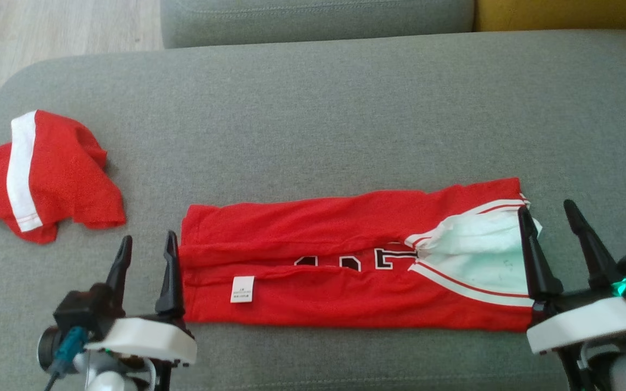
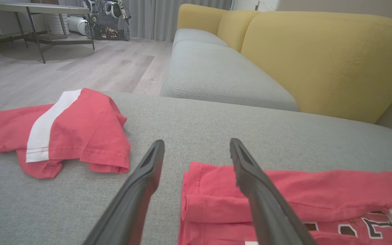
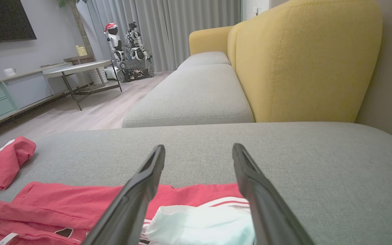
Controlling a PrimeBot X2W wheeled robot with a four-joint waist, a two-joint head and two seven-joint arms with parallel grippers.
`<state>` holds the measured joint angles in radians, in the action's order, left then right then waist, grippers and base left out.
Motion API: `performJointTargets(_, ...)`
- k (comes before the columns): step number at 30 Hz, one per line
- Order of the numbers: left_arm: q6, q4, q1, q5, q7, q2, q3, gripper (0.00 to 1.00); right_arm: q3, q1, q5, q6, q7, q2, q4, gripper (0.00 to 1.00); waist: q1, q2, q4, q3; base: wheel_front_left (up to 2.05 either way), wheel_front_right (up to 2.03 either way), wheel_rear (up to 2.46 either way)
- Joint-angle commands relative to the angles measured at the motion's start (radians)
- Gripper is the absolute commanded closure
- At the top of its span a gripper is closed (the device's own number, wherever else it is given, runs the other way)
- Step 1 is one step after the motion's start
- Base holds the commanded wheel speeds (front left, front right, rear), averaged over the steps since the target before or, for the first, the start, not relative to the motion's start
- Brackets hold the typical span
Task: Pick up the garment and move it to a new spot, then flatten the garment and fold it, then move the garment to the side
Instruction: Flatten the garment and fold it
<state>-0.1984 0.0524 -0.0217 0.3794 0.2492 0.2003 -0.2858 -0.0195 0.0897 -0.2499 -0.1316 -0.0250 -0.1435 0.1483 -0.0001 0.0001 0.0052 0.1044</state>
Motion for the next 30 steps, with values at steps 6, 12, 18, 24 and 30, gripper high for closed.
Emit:
performJointTargets(6, -0.013, -0.046, 0.010, -0.016, -0.008, 0.025, 0.017, 0.00, -0.010, 0.011, 0.014, 0.001, -0.008, 0.009, 0.058, 0.00, 0.0001, -0.0001, -0.003, -0.010, 0.00, 0.00, 0.00)
performJointTargets(12, -0.010, -0.033, 0.019, -0.012, -0.006, 0.027, 0.015, 0.00, -0.009, 0.014, 0.009, 0.001, -0.014, 0.016, 0.060, 0.00, 0.0001, -0.0001, -0.001, -0.007, 0.00, 0.00, 0.00)
performJointTargets(18, -0.015, -0.035, 0.028, -0.014, -0.004, 0.028, 0.016, 0.00, -0.004, 0.012, 0.004, 0.001, -0.014, 0.018, 0.053, 0.00, 0.0001, -0.0001, 0.004, -0.003, 0.00, 0.00, 0.00)
performJointTargets(24, -0.014, -0.039, 0.052, -0.019, -0.001, 0.028, 0.012, 0.00, 0.019, -0.006, 0.002, 0.001, -0.017, 0.014, 0.030, 0.00, 0.0001, -0.0001, 0.019, 0.019, 0.00, 0.00, 0.00)
performJointTargets(30, -0.005, -0.034, 0.093, -0.023, 0.002, 0.019, 0.001, 0.00, 0.073, -0.048, -0.003, 0.001, -0.015, 0.000, -0.058, 0.00, 0.0001, -0.0001, 0.041, 0.054, 0.00, 0.00, 0.00)
